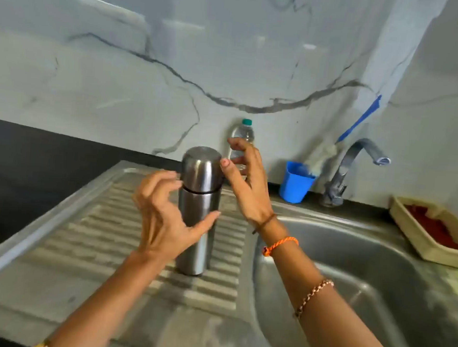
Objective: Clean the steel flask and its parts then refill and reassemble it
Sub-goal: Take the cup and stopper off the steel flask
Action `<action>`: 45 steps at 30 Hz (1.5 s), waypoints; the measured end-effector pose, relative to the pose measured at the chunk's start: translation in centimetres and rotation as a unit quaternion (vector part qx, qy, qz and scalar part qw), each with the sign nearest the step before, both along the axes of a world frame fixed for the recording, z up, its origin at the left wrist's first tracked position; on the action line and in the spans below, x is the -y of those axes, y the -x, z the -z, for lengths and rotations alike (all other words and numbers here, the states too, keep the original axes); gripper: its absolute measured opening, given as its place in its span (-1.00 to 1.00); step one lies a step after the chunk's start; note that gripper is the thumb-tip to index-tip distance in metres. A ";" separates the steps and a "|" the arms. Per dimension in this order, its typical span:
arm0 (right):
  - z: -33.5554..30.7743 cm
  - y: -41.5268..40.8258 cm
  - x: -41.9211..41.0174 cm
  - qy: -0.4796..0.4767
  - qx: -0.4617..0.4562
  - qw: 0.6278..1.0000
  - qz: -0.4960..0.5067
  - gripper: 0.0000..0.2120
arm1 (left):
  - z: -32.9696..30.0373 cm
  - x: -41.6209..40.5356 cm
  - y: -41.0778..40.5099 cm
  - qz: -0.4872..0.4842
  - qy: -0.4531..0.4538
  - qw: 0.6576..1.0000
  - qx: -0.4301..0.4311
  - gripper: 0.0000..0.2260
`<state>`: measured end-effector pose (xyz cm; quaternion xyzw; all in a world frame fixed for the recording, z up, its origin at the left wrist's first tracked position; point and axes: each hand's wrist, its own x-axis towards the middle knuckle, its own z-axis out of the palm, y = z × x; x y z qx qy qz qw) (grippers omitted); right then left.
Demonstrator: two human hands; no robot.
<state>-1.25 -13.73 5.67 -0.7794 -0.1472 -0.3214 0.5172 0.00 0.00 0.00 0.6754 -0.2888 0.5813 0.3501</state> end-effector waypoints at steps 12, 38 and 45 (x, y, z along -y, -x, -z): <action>1.2 -0.5 -7.2 0.104 -0.114 0.977 0.148 -0.21 | 3.2 -4.5 -3.5 0.348 0.069 0.733 -0.580 -0.14; -1.7 -3.5 -3.3 0.110 -0.134 0.975 0.136 -0.48 | 0.3 -2.2 -5.9 0.261 -0.035 0.781 -0.566 -0.53; 1.0 -4.6 -3.4 -0.038 -0.179 0.982 -0.036 -0.46 | 1.3 -3.0 -5.9 0.251 -0.032 0.756 -0.604 -0.53</action>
